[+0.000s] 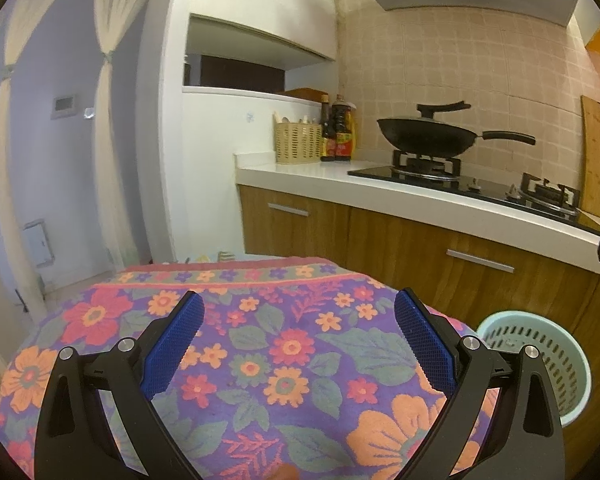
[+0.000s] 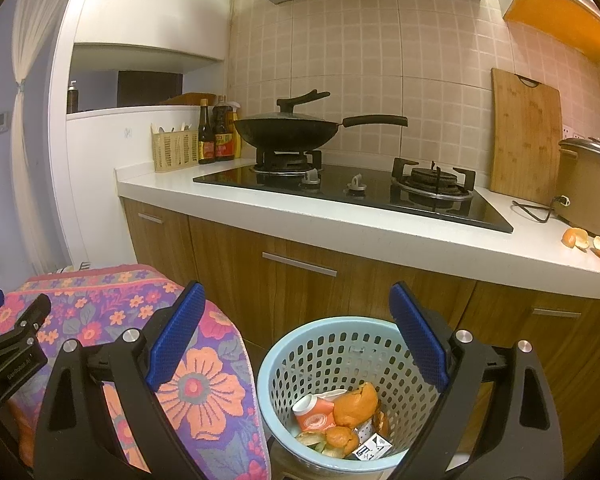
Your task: Collect trash
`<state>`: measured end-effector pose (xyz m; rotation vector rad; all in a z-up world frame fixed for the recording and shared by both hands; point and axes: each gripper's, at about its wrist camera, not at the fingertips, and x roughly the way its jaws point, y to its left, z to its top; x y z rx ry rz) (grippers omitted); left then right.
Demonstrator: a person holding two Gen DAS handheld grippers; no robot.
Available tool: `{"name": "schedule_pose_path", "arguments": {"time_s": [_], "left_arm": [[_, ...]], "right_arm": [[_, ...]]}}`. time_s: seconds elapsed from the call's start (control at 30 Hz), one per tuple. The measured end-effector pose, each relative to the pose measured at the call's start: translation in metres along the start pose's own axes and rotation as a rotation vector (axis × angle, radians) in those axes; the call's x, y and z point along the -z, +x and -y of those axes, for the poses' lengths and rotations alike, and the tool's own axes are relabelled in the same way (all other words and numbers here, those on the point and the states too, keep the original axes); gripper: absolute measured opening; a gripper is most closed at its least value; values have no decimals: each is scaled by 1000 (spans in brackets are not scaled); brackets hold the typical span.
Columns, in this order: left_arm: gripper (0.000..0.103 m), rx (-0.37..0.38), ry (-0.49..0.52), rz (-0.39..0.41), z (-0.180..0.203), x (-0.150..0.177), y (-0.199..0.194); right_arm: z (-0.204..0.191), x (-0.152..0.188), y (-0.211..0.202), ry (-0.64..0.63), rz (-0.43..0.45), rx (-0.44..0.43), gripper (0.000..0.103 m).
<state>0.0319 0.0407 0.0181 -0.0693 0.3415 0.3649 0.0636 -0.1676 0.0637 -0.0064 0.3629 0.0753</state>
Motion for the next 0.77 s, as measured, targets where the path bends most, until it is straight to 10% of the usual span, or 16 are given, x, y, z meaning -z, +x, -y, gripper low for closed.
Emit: {"name": "schedule_pose_path", "arguments": {"time_s": [0.77], "left_arm": [[95,-14,-28,-9,-9,-3,-1]], "right_arm": [[0,4,0,0,0,1,92]]}}
